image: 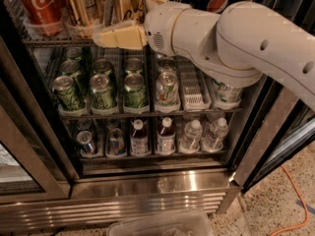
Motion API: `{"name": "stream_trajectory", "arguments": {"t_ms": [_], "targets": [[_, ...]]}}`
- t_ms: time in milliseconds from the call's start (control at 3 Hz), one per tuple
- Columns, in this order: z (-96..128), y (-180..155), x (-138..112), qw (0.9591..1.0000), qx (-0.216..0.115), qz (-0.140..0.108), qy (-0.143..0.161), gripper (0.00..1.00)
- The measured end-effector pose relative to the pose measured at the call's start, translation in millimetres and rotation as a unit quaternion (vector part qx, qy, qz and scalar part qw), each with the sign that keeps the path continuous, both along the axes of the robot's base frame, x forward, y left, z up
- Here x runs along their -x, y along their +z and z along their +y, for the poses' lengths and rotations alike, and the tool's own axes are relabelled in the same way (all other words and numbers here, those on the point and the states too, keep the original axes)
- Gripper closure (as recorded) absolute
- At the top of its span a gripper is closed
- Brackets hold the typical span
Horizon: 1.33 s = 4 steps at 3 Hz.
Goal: Pick orange can from top shelf of fridge
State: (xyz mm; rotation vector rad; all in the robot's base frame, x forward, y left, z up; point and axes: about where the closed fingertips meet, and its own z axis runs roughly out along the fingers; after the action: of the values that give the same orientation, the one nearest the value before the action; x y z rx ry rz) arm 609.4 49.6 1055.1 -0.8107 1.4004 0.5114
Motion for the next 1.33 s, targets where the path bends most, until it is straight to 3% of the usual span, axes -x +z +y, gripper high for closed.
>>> {"name": "stream_trajectory", "arguments": {"t_ms": [667,1333], "targets": [[3.3,18.9,-9.0,0.9996,-0.006,-0.026,-0.001,0.42],[5.8,22.6,-12.2,0.9995,-0.011,-0.031,0.0,0.88]]}}
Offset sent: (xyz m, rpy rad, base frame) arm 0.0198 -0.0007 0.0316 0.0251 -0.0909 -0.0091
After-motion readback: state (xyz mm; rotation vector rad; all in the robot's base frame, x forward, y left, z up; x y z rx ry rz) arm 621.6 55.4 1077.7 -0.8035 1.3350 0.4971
